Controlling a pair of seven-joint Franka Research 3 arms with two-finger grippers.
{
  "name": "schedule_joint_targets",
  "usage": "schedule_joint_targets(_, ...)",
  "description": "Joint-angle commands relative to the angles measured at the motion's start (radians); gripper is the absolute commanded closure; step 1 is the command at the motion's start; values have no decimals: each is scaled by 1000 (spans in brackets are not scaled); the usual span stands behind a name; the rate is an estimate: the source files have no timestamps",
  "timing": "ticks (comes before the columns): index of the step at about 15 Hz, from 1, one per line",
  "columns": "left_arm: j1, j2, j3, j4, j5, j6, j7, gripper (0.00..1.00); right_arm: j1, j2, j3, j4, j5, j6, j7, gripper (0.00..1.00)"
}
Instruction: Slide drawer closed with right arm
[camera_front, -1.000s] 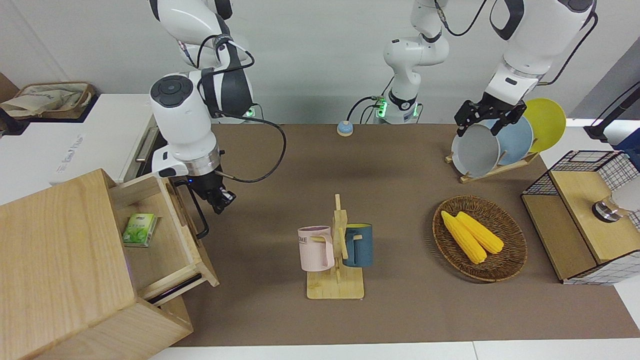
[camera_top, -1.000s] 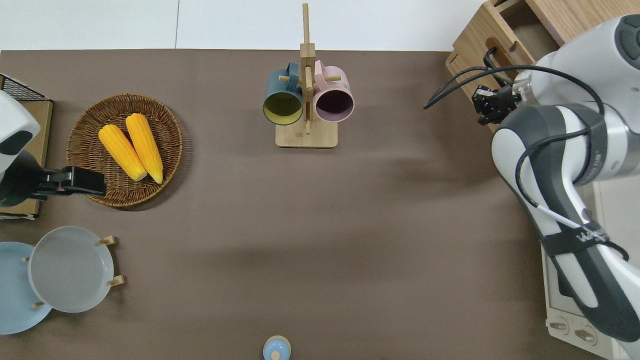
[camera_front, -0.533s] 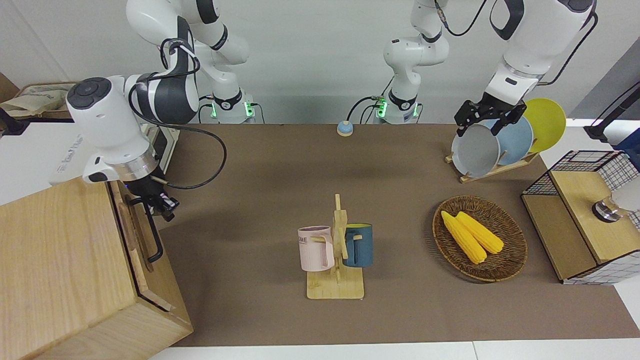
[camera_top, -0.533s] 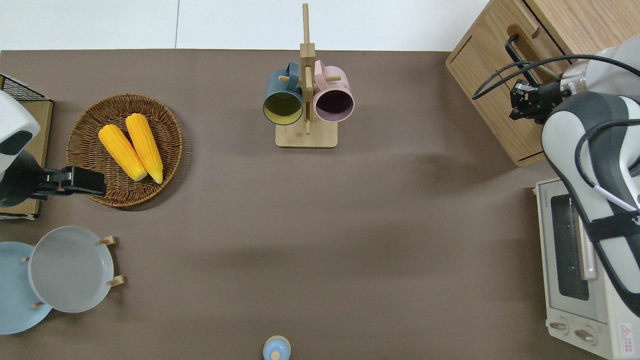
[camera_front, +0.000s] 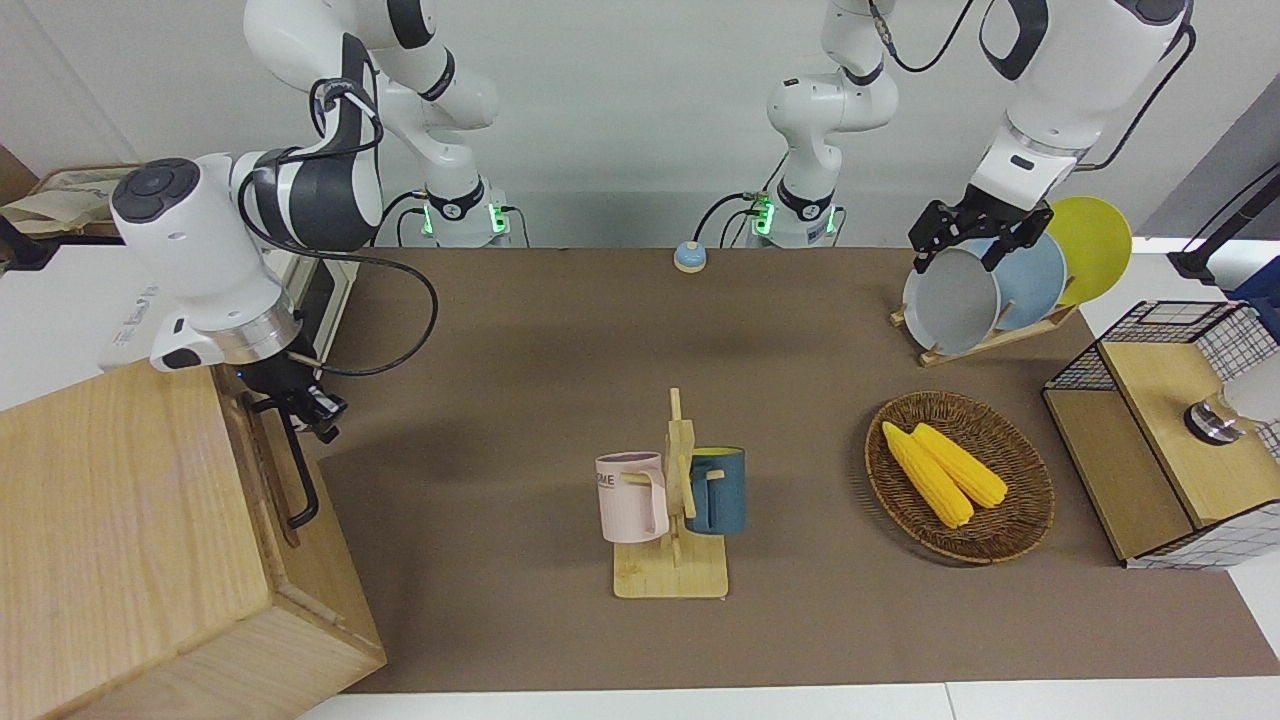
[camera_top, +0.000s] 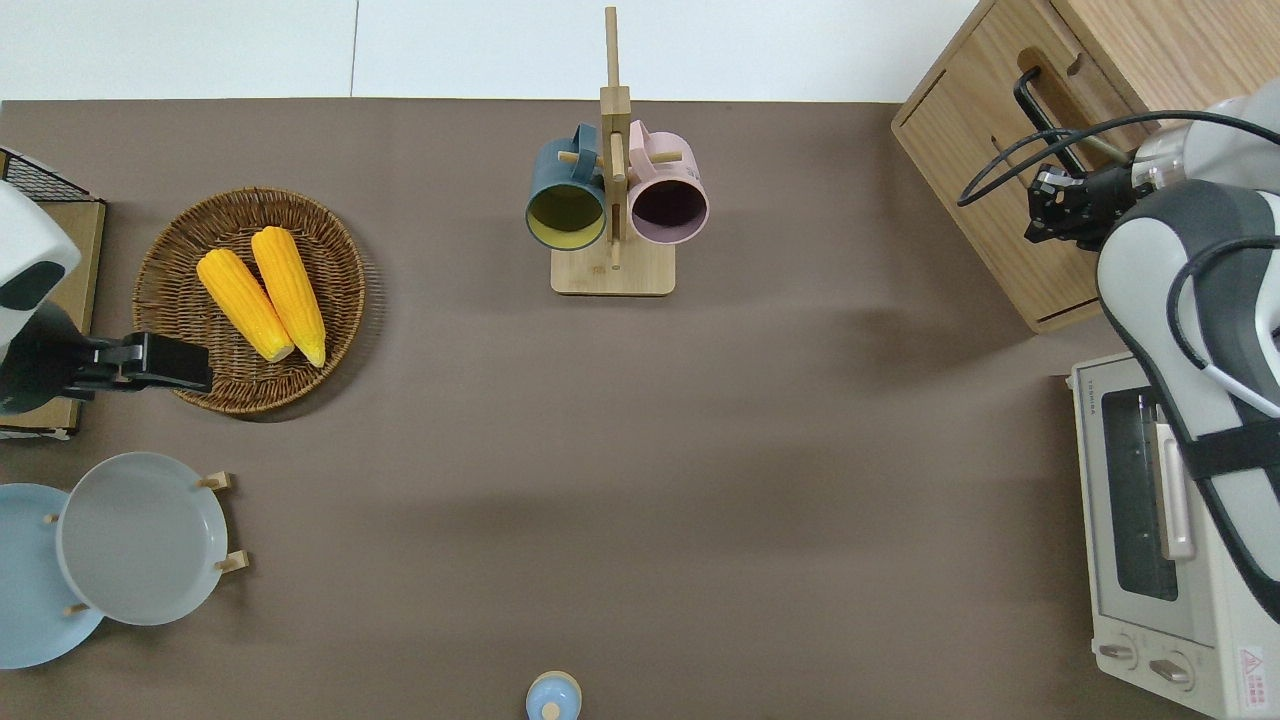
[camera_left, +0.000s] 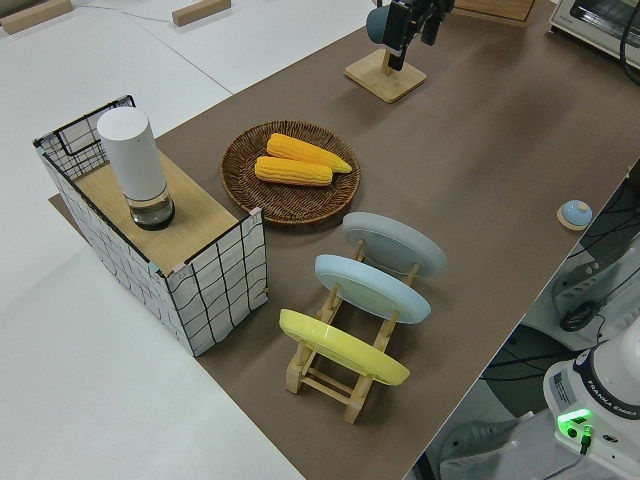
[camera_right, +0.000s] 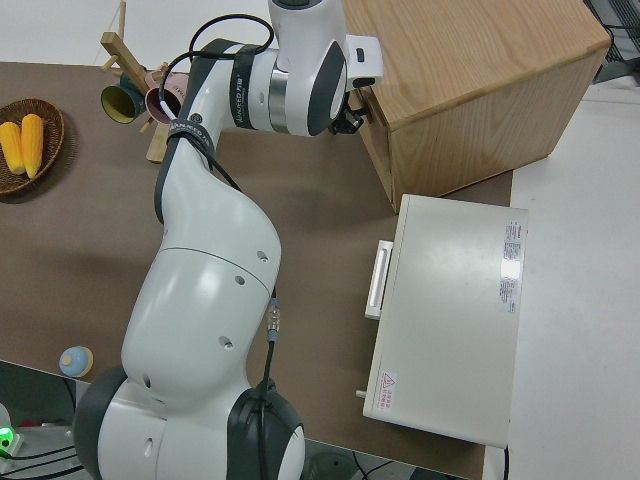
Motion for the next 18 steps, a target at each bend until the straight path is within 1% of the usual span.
schedule_joint_targets(1,-5,-11,4,-5,12,-13,8,5,-30,20,9,20,8,20,-53,1000)
schedule_joint_targets(3,-5,-11,4,-5,12,-14,10,2,-13,18,16,18,1,9,-45,1000)
schedule_joint_targets(5,-6,-12,4,-5,12,-13,10,2,32,12,17,15,-25,-2,-42,1000)
schedule_joint_targets(6,-5,-11,5,-5,12,-13,8,2,64,5,17,15,-34,-20,-39,1000)
schedule_joint_targets(8,-5,-11,5,-5,12,-13,10,5,107,-12,11,9,-42,-87,-37,1000)
schedule_joint_targets(9,-5,-11,4,-5,12,-13,10,2,128,-20,9,9,-42,-110,-39,1000)
schedule_joint_targets(11,-5,-11,4,-5,12,-13,10,5,153,-47,8,5,-44,-143,-37,1000)
schedule_joint_targets(13,-5,-11,5,-5,12,-13,10,5,170,-87,8,-12,-45,-181,-45,1000)
schedule_joint_targets(14,-5,-11,5,-5,12,-13,8,2,185,-127,8,-38,-50,-222,-50,1000)
schedule_joint_targets(15,-5,-11,5,-5,12,-13,10,5,188,-164,8,-67,-50,-235,-54,1000)
schedule_joint_targets(16,-5,-11,5,-5,12,-14,8,5,188,-196,6,-98,-50,-235,-79,1000)
schedule_joint_targets(17,-5,-11,5,-5,12,-13,8,5,187,-224,5,-118,-50,-236,-132,1000)
schedule_joint_targets(18,-5,-11,5,-5,12,-13,10,2,187,-247,-6,-141,-53,-235,-187,1000)
